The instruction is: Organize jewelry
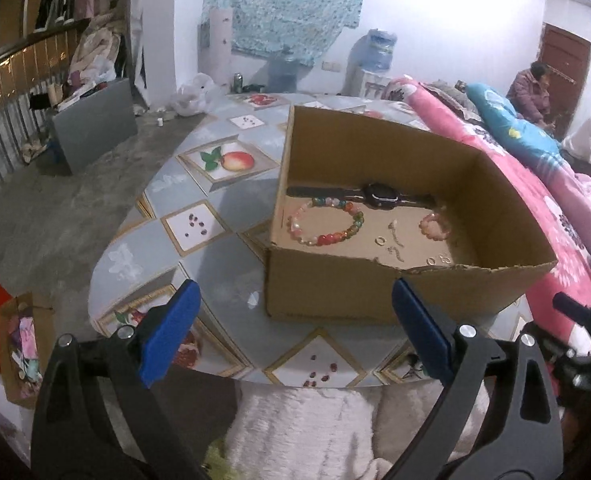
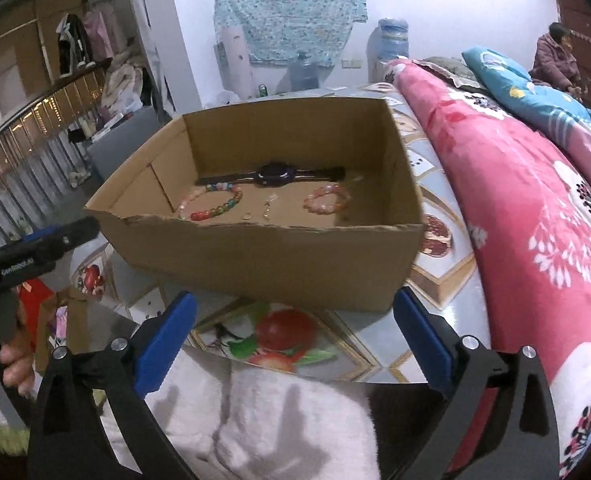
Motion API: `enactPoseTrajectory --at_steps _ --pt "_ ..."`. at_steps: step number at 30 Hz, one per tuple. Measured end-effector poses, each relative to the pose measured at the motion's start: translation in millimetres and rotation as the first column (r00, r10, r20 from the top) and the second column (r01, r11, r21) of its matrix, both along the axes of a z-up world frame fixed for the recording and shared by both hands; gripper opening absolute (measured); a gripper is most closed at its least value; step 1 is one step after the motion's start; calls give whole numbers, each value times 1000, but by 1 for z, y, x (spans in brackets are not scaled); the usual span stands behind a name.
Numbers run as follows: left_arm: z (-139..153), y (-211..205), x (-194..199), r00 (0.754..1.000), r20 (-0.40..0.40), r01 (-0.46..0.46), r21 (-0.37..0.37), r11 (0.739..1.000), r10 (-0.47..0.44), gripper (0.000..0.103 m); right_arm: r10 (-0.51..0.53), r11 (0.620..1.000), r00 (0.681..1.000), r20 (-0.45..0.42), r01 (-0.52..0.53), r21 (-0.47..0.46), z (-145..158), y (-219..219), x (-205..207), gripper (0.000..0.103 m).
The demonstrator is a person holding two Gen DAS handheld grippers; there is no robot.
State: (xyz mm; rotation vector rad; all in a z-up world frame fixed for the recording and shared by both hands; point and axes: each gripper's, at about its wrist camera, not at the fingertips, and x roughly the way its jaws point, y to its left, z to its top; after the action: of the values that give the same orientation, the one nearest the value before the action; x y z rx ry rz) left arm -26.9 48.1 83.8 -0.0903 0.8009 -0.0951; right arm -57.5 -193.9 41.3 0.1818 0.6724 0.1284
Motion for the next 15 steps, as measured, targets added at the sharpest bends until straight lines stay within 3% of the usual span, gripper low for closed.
enactPoseTrajectory --at_steps 8,15 --pt "-17 -23 8 995 -99 -5 36 999 9 93 -92 996 993 -68 91 -16 -3 12 18 96" --pt "-23 -41 11 990 -141 27 74 997 -16 93 -128 991 985 -113 130 10 -6 9 30 97"
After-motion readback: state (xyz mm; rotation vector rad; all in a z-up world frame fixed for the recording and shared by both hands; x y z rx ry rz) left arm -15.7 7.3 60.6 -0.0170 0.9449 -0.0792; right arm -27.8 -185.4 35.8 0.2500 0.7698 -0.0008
